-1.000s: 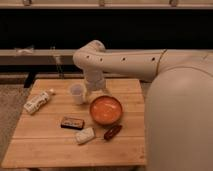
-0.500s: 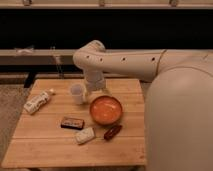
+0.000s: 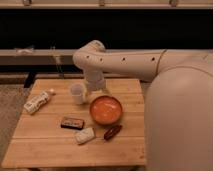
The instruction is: Push the eraser across the table
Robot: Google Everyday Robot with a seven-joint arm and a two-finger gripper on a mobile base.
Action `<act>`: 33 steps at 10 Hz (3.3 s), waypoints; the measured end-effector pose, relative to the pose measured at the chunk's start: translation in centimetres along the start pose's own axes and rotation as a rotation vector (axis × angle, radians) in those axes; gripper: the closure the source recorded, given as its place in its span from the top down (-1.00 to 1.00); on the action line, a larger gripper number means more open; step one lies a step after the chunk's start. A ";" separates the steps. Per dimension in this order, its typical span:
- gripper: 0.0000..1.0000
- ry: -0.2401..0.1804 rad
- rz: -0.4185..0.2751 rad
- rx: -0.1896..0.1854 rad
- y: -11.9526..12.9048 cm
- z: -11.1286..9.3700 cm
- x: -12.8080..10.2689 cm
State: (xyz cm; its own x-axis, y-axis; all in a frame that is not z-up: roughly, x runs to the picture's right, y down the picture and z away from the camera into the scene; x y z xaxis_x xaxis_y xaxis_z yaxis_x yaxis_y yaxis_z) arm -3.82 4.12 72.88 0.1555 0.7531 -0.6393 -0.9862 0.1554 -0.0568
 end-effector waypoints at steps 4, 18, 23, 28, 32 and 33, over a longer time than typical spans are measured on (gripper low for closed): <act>0.60 0.000 0.000 0.000 0.0 0.0 0.0; 0.60 -0.001 -0.073 -0.096 4.3 1.0 -0.9; 0.07 0.054 -0.189 -0.134 11.7 4.6 3.7; -0.92 0.118 -0.242 -0.107 13.3 11.8 6.2; -1.00 0.157 -0.222 -0.083 12.3 15.1 7.2; -1.00 0.162 -0.209 -0.077 11.9 15.4 7.1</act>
State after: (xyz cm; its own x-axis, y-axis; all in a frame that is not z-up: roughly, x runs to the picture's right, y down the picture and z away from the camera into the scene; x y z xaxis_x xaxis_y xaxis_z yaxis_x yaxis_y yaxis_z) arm -13.59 21.21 79.46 0.3514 0.5968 -0.7214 -0.9359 0.2435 -0.2544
